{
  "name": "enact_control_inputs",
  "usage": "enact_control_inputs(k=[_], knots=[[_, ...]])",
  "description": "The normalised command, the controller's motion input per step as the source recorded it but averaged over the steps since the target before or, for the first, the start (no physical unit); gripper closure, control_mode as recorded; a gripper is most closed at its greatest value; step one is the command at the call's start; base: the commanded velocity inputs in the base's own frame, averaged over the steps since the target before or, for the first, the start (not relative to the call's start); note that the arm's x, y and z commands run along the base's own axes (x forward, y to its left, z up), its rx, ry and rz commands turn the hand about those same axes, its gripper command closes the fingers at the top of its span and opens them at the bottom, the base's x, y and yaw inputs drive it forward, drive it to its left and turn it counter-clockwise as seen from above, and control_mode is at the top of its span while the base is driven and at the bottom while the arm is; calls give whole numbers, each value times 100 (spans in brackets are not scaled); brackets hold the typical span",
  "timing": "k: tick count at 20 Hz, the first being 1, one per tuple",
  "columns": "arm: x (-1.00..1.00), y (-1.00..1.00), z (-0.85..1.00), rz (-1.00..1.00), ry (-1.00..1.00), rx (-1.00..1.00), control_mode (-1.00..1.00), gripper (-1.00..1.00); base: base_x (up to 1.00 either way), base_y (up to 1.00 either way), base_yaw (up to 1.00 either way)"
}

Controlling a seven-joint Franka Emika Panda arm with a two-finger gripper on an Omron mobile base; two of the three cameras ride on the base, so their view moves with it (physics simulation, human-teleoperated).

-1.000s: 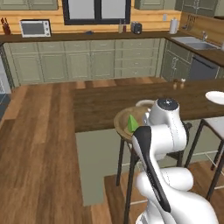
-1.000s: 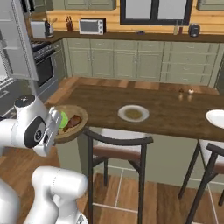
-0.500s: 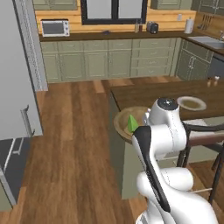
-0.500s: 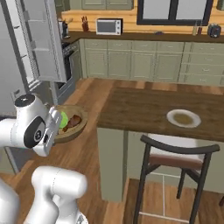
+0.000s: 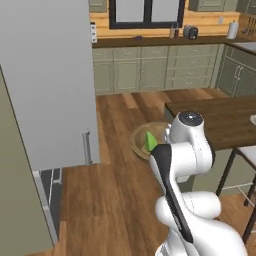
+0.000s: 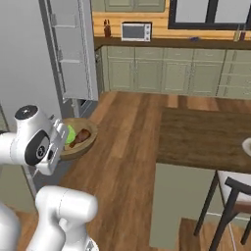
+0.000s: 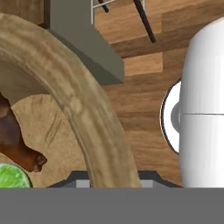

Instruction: Pick the chicken drumstick and lemon wedge from their plates and place them in the bowl. Then put the bowl in the fridge.

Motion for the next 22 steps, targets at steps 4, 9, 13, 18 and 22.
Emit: enact_control_inputs(k=[4, 9, 13, 18, 22], knots=[[0, 0, 0, 0, 0, 0, 100, 100, 79, 22, -3], [0, 0, 0, 0, 0, 0, 100, 100, 63, -8, -2], [0, 0, 0, 0, 0, 0, 100, 100, 81, -4, 0], [0, 0, 0, 0, 0, 0, 100, 100, 81, -18, 0], [0, 0, 0, 0, 0, 0, 100, 100, 83, -26, 1]])
